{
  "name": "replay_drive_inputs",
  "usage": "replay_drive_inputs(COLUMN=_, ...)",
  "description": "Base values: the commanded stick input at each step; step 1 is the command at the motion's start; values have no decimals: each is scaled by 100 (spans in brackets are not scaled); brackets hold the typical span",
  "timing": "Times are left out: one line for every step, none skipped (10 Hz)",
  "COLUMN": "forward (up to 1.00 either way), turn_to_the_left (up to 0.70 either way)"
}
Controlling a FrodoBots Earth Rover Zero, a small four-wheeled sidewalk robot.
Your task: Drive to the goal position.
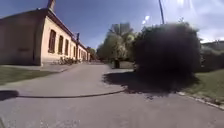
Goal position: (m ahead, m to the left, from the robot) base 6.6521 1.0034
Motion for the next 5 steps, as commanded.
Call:
replay_drive_inputs(forward=100, turn_to_the_left=0)
replay_drive_inputs(forward=100, turn_to_the_left=0)
replay_drive_inputs(forward=100, turn_to_the_left=0)
replay_drive_inputs(forward=100, turn_to_the_left=0)
replay_drive_inputs(forward=100, turn_to_the_left=0)
